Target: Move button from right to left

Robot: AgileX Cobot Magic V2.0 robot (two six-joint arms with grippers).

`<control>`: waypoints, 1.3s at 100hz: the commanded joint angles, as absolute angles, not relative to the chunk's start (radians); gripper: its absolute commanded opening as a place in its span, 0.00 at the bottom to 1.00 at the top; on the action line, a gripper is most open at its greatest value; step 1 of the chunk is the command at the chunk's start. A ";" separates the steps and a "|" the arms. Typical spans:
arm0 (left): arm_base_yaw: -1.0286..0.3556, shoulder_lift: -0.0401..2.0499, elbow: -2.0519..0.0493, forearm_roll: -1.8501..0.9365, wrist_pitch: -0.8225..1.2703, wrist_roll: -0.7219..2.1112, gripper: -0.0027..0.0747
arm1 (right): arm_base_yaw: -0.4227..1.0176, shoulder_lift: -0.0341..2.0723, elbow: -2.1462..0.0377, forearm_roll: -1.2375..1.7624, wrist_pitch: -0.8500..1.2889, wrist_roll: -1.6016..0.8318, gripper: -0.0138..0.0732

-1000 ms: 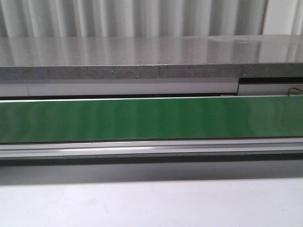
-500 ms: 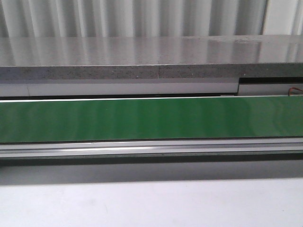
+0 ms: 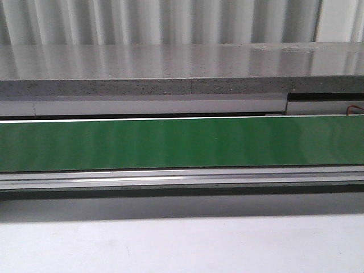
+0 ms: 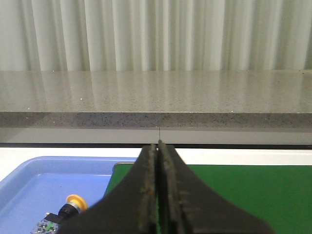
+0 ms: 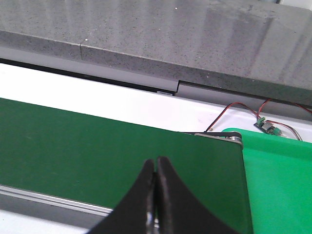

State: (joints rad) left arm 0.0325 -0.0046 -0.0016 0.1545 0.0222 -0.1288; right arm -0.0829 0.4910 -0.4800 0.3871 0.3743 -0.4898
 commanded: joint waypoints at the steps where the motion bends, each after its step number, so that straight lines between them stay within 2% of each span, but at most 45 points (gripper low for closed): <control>1: 0.025 -0.040 0.023 0.167 -0.047 -0.145 0.01 | -0.086 0.492 -0.510 0.396 0.309 -0.497 0.08; 130: 0.025 -0.040 0.023 0.162 -0.047 -0.145 0.01 | -0.083 0.491 -0.505 0.394 0.305 -0.497 0.08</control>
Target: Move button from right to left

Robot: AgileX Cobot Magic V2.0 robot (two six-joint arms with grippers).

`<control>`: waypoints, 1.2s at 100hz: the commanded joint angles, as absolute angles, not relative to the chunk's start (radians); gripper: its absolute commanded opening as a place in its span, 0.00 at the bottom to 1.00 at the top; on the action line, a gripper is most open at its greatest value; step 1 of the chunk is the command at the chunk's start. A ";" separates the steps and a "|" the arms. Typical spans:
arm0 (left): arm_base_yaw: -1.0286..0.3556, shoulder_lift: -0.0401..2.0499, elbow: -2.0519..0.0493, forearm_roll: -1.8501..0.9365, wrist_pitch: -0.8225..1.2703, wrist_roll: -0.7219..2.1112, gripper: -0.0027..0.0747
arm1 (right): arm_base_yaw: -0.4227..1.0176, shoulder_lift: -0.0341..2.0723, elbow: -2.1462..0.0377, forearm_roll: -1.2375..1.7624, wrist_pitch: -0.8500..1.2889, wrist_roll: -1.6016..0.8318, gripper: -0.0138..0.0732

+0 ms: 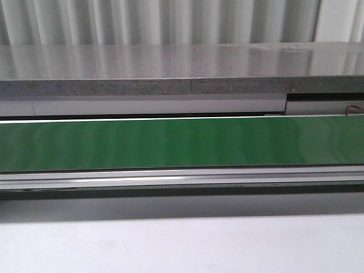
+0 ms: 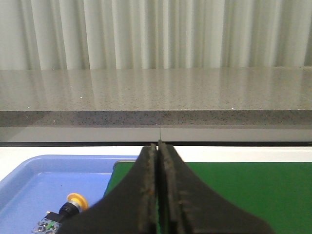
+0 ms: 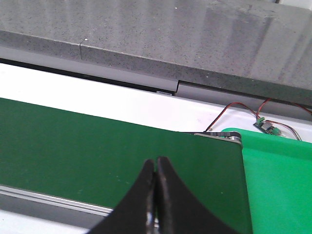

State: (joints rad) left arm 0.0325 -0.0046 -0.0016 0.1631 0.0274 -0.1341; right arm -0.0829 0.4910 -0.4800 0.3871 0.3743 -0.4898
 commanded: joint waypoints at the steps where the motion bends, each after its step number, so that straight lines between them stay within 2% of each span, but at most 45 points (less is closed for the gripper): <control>1: 0.025 -0.040 0.023 0.162 -0.047 -0.145 0.01 | -0.083 0.489 -0.505 0.394 0.304 -0.497 0.08; 22: 0.025 -0.040 0.023 0.162 -0.047 -0.145 0.01 | -0.078 0.412 -0.432 0.365 0.237 -0.430 0.08; 44: 0.025 -0.040 0.023 0.162 -0.047 -0.145 0.01 | -0.001 0.271 -0.282 0.021 0.119 -0.012 0.08; 53: 0.025 -0.040 0.023 0.162 -0.047 -0.145 0.01 | 0.041 0.223 -0.220 -0.064 0.066 0.078 0.08; 77: 0.025 -0.040 0.023 0.162 -0.047 -0.145 0.01 | 0.063 0.117 -0.077 -0.072 -0.050 0.084 0.08; 97: 0.025 -0.040 0.023 0.162 -0.047 -0.145 0.01 | 0.061 0.025 -0.008 -0.072 -0.061 0.084 0.08; 120: 0.025 -0.040 0.023 0.162 -0.047 -0.145 0.01 | -0.011 -0.025 0.011 -0.066 -0.049 0.086 0.08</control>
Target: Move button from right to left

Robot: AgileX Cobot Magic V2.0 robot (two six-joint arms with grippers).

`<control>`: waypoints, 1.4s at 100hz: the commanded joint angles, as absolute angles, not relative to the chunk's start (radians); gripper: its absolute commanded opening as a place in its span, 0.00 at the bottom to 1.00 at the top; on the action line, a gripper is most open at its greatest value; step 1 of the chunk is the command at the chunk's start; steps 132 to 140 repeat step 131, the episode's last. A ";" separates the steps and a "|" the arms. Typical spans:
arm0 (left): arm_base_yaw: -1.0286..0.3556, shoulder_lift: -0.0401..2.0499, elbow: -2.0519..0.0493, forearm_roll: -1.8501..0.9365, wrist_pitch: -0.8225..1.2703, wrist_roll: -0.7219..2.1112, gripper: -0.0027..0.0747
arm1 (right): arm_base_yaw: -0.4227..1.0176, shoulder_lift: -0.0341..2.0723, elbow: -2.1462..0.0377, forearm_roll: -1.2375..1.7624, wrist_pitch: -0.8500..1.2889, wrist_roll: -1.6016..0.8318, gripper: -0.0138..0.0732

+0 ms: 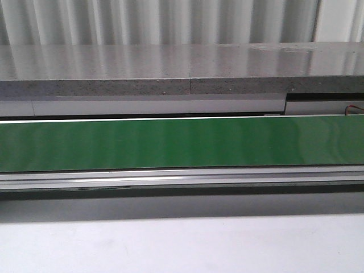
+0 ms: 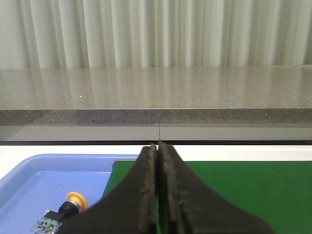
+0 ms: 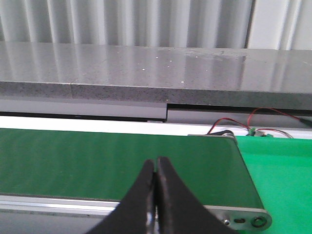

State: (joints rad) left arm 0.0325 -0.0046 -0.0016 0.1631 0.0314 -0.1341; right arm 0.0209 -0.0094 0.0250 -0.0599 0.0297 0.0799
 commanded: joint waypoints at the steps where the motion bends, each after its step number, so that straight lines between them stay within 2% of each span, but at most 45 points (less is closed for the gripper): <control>1: 0.025 -0.040 0.023 0.162 -0.047 -0.145 0.01 | -0.014 -0.025 0.011 -0.066 -0.049 0.086 0.08; 16: 0.025 -0.040 0.023 0.162 -0.047 -0.145 0.01 | -0.053 -0.025 0.011 -0.066 -0.052 0.086 0.08; 140: 0.025 -0.040 0.023 0.162 -0.047 -0.145 0.01 | -0.053 -0.025 0.011 -0.066 -0.052 0.086 0.08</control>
